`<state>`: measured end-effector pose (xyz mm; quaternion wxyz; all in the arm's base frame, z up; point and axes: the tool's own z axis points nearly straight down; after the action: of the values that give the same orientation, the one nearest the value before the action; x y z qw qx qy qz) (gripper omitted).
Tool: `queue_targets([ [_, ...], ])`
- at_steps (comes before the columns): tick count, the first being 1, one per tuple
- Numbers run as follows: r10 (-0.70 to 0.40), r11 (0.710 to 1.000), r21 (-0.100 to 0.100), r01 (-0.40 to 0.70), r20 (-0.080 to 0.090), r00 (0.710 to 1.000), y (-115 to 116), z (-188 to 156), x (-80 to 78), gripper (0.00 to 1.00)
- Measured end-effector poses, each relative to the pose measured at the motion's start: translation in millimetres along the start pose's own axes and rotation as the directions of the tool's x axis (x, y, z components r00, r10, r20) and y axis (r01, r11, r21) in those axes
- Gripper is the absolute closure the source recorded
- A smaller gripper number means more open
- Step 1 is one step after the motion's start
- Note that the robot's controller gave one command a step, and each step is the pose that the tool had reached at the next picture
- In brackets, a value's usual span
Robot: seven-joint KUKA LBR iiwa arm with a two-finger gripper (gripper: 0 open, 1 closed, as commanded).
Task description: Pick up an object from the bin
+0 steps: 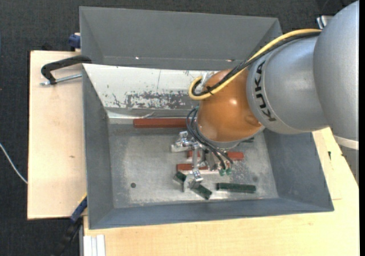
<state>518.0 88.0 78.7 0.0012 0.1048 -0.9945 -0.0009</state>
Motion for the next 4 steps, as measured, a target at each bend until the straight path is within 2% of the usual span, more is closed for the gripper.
queue_targets([
  [1, -0.138, 0.99, 0.002, 0.138, 0.006, 0.99, -26.4, 2.5, 16.0, 1.0],
  [2, -0.137, 0.991, 0.002, 0.137, 0.006, 0.991, -26.4, 2.5, 16.0, 1.0],
  [3, -0.134, 0.991, 0.0, 0.134, 0.001, 0.991, -28.8, -47.5, 11.6, 1.0],
  [4, -0.151, 0.988, 0.001, 0.151, 0.004, 0.988, -35.1, -115.7, 3.9, 1.0],
])
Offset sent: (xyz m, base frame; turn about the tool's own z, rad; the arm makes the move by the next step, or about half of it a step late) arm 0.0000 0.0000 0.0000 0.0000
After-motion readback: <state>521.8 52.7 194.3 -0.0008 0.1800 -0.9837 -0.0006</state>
